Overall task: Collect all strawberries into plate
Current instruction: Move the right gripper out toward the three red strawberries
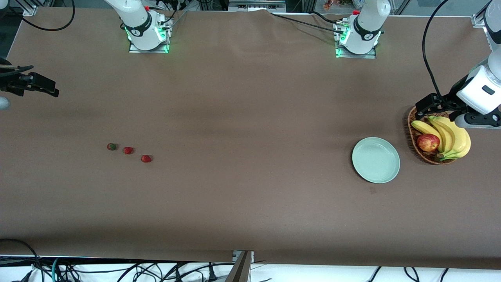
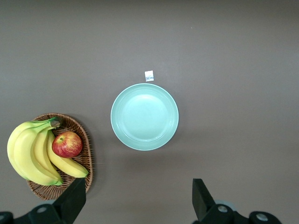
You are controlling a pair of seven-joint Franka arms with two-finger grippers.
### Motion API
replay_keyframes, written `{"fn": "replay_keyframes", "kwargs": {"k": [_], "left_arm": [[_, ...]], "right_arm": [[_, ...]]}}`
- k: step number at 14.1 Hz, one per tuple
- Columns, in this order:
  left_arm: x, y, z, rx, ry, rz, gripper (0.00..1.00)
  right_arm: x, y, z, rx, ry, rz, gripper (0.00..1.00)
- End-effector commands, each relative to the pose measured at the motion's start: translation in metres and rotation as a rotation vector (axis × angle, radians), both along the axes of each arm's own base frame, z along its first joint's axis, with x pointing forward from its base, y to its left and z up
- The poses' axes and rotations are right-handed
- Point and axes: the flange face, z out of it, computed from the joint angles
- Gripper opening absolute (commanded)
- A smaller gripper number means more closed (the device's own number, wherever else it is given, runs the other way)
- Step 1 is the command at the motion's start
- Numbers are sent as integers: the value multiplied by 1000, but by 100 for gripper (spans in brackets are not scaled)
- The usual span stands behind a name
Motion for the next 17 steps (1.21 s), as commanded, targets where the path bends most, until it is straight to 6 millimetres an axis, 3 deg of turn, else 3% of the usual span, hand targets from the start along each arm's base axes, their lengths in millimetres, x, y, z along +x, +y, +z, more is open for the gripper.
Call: {"fn": "replay_keyframes", "kwargs": {"k": [1,12,15,17], "left_arm": [[4,1,2,21,-3,-18,100],[4,1,2,21,-2,-18,100],[4,1,1,21,0,-18,100],[4,1,1,21,1,-18,100]], "right_arm": [[2,-3,4,19,2,-5,100],[5,-1,0,19,3,-9,100],[14,4,-16,29,22,-2,100],[31,12,-46,30,45,10,100]]}}
